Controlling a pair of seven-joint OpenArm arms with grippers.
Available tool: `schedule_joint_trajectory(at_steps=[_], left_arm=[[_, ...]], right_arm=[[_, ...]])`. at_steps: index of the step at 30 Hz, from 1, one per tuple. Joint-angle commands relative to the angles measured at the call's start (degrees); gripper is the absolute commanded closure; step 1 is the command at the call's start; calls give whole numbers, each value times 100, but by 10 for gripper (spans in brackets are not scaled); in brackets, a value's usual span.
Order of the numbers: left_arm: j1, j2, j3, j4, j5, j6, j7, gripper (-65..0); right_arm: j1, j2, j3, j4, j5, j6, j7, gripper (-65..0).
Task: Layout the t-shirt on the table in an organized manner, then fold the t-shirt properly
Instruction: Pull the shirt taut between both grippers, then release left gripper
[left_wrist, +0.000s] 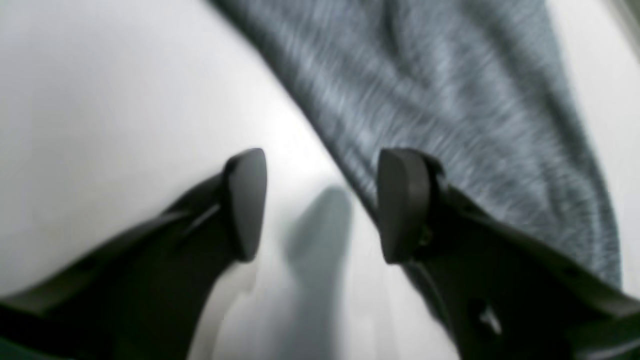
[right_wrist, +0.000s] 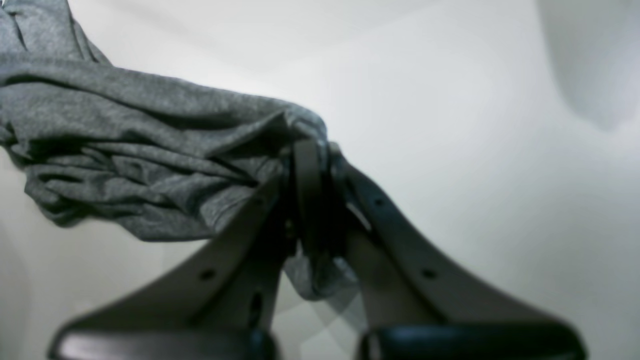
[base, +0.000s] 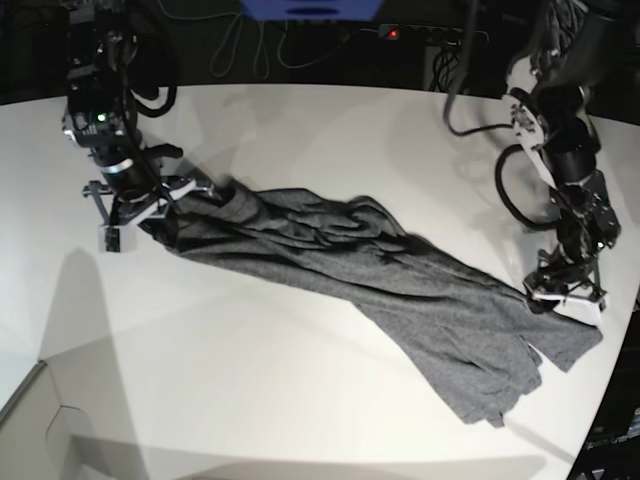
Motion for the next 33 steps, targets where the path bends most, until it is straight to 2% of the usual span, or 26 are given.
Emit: schedule_joint_trajectory(at_steps=[1, 8, 13, 15, 19, 20, 22, 28, 33], left_arm=[[-184, -77, 18, 0, -18, -27, -25, -333], [-368, -77, 141, -800, -18, -27, -570, -333], [-430, -77, 141, -967, -18, -27, -641, -322], [-430, -68, 141, -967, -18, -27, -641, -247], [-527, -68, 141, -976, -18, -27, -641, -11], [-535, -68, 141, -976, 0, -27, -641, 0], [-535, -68, 141, -976, 0, -27, -641, -16], [-623, -68, 53, -880, -79, -63, -421, -4], [-280, -147, -448, 307, -888, -80, 634, -4]], right_arm=[[26, 43, 26, 101, 22, 12, 138, 0], [17, 43, 26, 101, 13, 12, 138, 0], [8, 52, 26, 101, 13, 12, 138, 0], [8, 52, 26, 101, 13, 12, 138, 0], [8, 149, 26, 101, 13, 12, 138, 0], [8, 157, 26, 101, 13, 12, 138, 0], [8, 166, 26, 92, 13, 12, 138, 0], [8, 166, 52, 92, 13, 12, 138, 0], [8, 237, 61, 92, 13, 12, 138, 0]])
